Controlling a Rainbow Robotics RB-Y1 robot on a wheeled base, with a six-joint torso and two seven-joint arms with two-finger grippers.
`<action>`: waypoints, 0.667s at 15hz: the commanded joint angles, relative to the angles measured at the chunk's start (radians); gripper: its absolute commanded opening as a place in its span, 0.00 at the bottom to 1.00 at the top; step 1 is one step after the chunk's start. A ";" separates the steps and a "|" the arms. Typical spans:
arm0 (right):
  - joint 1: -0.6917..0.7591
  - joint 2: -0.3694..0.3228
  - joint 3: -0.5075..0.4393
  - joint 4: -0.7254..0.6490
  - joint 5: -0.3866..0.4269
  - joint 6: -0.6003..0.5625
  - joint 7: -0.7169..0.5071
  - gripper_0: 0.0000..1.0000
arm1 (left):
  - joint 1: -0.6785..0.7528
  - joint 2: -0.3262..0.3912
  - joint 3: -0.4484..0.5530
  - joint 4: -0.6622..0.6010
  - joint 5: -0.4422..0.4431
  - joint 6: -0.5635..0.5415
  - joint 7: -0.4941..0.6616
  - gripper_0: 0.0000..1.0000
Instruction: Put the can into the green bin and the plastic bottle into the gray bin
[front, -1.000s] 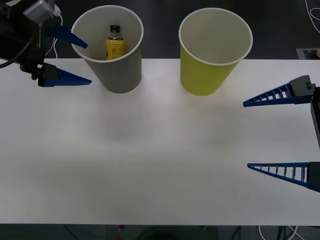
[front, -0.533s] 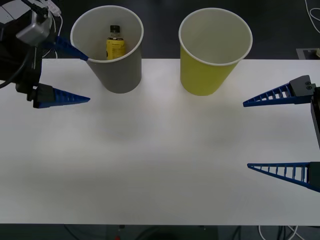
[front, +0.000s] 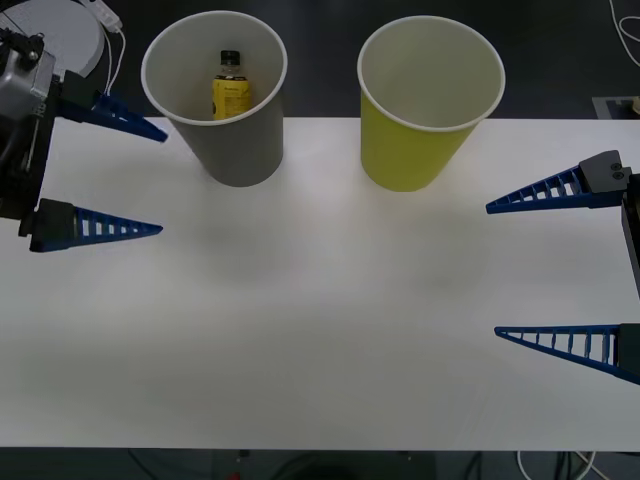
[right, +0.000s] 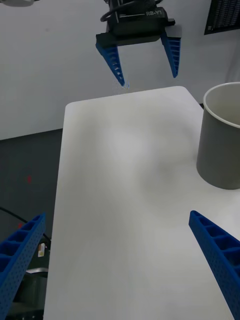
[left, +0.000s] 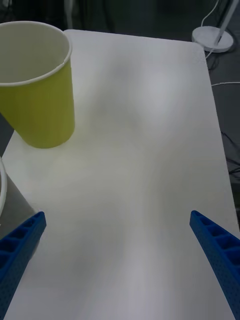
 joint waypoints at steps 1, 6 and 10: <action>0.000 0.000 0.000 0.000 0.000 0.000 0.000 1.00 | 0.063 -0.003 0.045 -0.025 0.038 0.001 -0.023 1.00; 0.000 0.000 0.000 0.000 0.000 0.000 0.000 1.00 | 0.234 -0.023 0.183 -0.126 0.047 0.001 -0.049 1.00; 0.000 0.000 0.000 0.000 0.000 0.000 0.000 1.00 | 0.358 -0.063 0.271 -0.212 0.002 0.001 -0.069 1.00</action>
